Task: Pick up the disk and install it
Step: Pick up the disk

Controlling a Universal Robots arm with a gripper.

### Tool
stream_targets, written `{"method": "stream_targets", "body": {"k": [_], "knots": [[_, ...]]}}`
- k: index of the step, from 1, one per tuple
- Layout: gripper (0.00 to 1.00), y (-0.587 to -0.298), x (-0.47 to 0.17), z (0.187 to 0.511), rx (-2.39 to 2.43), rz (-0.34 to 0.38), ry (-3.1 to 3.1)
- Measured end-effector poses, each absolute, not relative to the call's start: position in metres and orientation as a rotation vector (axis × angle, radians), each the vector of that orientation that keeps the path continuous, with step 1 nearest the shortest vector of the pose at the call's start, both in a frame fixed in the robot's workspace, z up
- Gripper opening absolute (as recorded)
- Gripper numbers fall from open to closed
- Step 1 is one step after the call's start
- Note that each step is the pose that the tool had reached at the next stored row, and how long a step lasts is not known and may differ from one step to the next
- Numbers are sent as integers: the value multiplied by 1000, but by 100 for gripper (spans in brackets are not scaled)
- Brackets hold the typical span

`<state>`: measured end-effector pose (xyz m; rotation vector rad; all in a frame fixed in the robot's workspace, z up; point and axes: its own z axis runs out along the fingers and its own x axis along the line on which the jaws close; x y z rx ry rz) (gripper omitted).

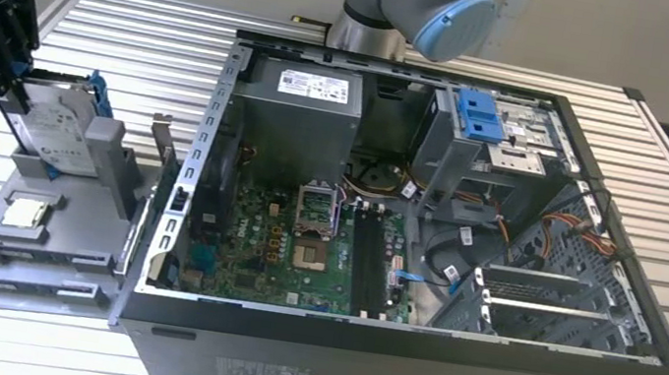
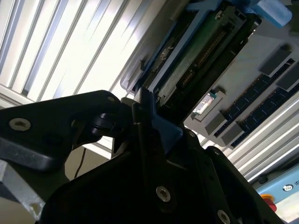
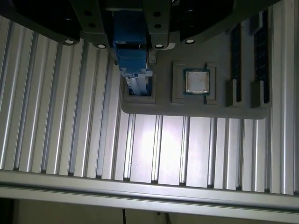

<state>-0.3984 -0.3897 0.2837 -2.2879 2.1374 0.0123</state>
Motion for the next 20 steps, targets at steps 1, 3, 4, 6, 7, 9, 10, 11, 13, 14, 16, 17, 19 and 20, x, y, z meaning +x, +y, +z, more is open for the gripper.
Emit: {"method": "stream_targets", "body": {"k": [1,3,4,6,7,9,10,11,13,14,16,17,19,20], "knots": [[0,-390,-398,284,-2288,12,2137],[0,-390,-398,284,-2288,12,2138],[0,-390,-398,284,-2288,12,2138],[0,-390,-398,284,-2288,12,2138],[0,-390,-398,284,-2288,12,2138],[0,-390,-398,284,-2288,12,2137],[0,-390,-398,284,-2288,12,2137],[0,-390,-398,284,-2288,12,2137],[0,-390,-398,284,-2288,12,2138],[0,-390,-398,284,-2288,12,2138],[0,-390,-398,284,-2288,12,2138],[0,-390,-398,284,-2288,12,2137],[0,-390,-398,284,-2288,12,2138],[0,-389,-398,284,-2288,12,2138]]}}
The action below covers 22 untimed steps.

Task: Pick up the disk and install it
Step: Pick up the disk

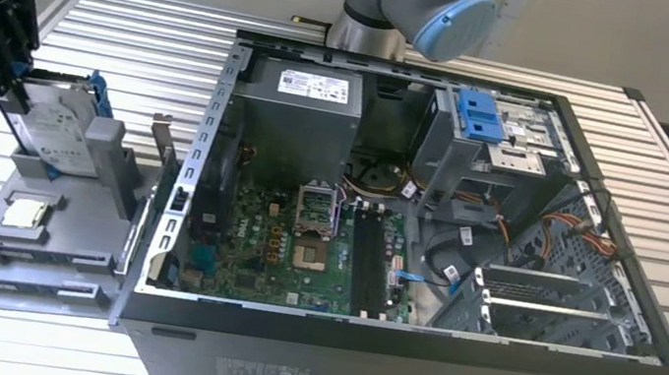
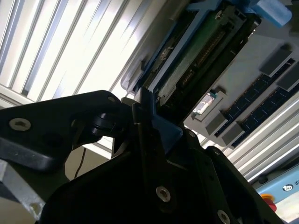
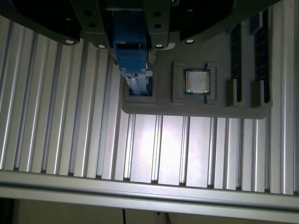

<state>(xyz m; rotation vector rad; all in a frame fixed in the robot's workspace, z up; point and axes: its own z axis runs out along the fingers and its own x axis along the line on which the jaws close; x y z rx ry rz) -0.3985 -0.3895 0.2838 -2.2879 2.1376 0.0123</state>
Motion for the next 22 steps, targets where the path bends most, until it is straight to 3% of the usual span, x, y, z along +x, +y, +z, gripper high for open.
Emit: {"method": "stream_targets", "body": {"k": [22], "knots": [[0,-388,-398,284,-2288,12,2138]]}}
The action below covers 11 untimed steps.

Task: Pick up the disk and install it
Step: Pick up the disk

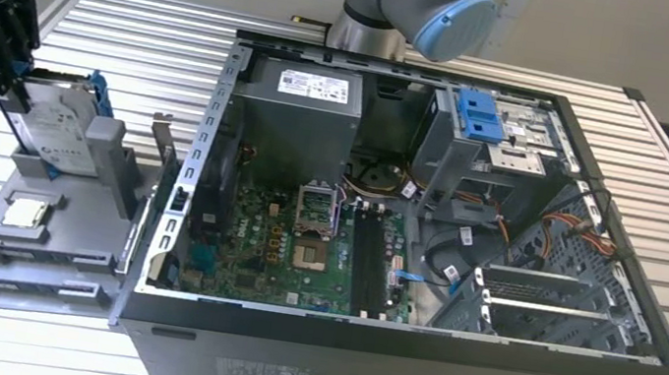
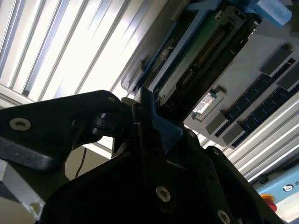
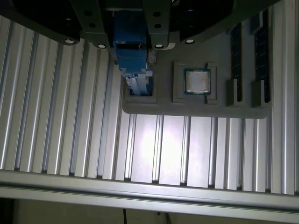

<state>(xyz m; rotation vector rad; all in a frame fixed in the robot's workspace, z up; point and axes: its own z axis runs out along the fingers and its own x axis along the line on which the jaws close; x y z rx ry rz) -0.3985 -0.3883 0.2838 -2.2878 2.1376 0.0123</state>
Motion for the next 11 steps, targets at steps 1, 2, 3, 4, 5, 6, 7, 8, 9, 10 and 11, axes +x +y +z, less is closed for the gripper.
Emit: {"method": "stream_targets", "body": {"k": [1,2,3,4,5,6,7,8,9,10,11], "knots": [[0,-388,-398,284,-2288,12,2138],[0,-388,-398,284,-2288,12,2138],[0,-388,-398,284,-2288,12,2138],[0,-388,-398,284,-2288,12,2138],[0,-388,-398,284,-2288,12,2138],[0,-388,-398,284,-2288,12,2137],[0,-388,-398,284,-2288,12,2137],[0,-388,-398,285,-2288,12,2138],[0,-388,-398,286,-2288,12,2138],[0,-388,-398,287,-2288,12,2138],[0,-388,-398,288,-2288,12,2138]]}}
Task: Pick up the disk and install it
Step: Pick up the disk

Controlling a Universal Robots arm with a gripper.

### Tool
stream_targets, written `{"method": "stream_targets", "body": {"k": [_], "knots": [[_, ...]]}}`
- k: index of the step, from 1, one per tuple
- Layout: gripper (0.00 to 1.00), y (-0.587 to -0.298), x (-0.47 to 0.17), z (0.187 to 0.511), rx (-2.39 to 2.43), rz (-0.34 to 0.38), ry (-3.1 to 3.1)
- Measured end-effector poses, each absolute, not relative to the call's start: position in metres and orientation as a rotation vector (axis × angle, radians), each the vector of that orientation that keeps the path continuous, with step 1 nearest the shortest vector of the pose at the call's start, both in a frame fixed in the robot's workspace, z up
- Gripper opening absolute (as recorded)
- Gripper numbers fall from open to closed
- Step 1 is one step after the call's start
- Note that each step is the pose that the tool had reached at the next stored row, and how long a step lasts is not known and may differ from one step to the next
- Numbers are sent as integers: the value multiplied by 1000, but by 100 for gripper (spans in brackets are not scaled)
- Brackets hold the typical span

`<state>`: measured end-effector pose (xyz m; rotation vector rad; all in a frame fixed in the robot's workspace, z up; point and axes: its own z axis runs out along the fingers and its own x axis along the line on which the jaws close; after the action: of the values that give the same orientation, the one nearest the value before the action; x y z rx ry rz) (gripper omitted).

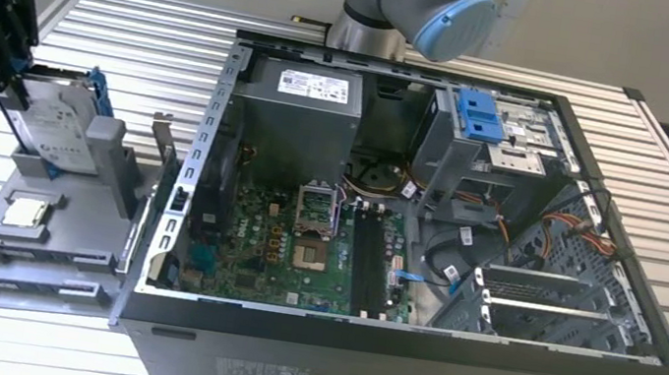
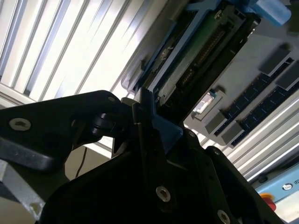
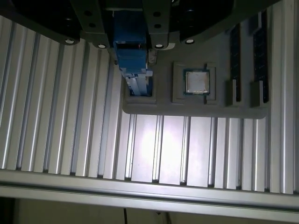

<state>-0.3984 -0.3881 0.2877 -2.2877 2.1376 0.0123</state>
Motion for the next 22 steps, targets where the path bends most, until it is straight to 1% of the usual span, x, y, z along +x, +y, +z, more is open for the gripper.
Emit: {"method": "stream_targets", "body": {"k": [22], "knots": [[0,-388,-398,309,-2288,12,2138]]}}
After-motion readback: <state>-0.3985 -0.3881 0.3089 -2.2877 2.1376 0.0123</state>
